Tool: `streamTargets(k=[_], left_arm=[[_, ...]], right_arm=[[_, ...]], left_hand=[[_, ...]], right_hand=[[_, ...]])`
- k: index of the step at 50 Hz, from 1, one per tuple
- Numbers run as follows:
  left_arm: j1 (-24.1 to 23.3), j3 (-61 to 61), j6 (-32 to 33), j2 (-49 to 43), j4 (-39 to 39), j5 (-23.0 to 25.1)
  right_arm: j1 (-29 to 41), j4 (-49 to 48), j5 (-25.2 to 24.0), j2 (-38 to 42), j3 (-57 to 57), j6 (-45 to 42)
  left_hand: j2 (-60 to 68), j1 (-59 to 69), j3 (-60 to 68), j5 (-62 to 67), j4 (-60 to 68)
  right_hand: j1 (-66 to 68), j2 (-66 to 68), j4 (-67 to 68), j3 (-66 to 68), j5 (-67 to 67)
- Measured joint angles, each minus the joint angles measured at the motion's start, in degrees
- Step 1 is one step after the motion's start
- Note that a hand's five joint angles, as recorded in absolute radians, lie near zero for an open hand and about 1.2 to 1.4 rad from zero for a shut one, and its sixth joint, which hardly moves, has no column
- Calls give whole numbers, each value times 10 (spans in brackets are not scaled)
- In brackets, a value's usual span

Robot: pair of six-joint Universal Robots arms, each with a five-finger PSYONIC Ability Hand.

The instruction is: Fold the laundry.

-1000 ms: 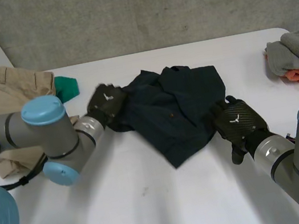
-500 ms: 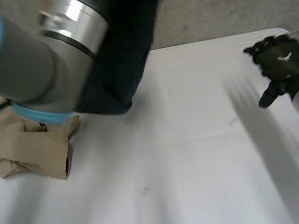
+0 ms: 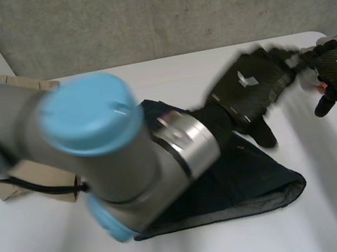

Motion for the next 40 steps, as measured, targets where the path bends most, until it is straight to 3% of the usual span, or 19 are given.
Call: streamTargets(k=[5, 10, 13, 19, 25, 33, 35, 36, 37, 40], left_arm=[[67, -63, 7, 81, 30, -30], [140, -102, 19, 103, 30, -44], [197, -104, 43, 74, 9, -39], [265, -57, 106, -19, -42, -16], [294, 3, 159, -105, -72, 8], [297, 81, 192, -202, -50, 47], [295, 90, 192, -213, -45, 50], [292, 105, 193, -229, -38, 52], [290, 111, 193, -235, -35, 52], [285, 133, 192, -256, -28, 46]], right_arm=[[24, 49, -8, -20, -2, 11], [62, 114, -24, -37, 5, 15], [96, 150, -35, -44, 20, 16], [154, 138, -42, -48, 62, 17], [205, 87, -28, -42, 96, 34], [290, -3, 73, 22, 99, 136], [294, -5, 79, 28, 97, 142], [311, -11, 104, 56, 84, 167], [315, -12, 110, 64, 80, 173], [330, -11, 128, 94, 58, 192]], left_hand=[[0, 0, 0, 0, 0], [0, 0, 0, 0, 0], [0, 0, 0, 0, 0], [0, 0, 0, 0, 0], [0, 0, 0, 0, 0], [3, 4, 2, 1, 3], [3, 4, 2, 1, 3], [107, 128, 102, 102, 111], [155, 171, 150, 139, 148], [446, 492, 437, 430, 448]], right_hand=[[0, 0, 0, 0, 0], [0, 0, 0, 0, 0], [0, 0, 0, 0, 0], [0, 0, 0, 0, 0], [0, 0, 0, 0, 0], [0, 0, 0, 0, 0], [0, 0, 0, 0, 0], [0, 0, 0, 0, 0], [0, 0, 0, 0, 0], [173, 182, 167, 179, 164]])
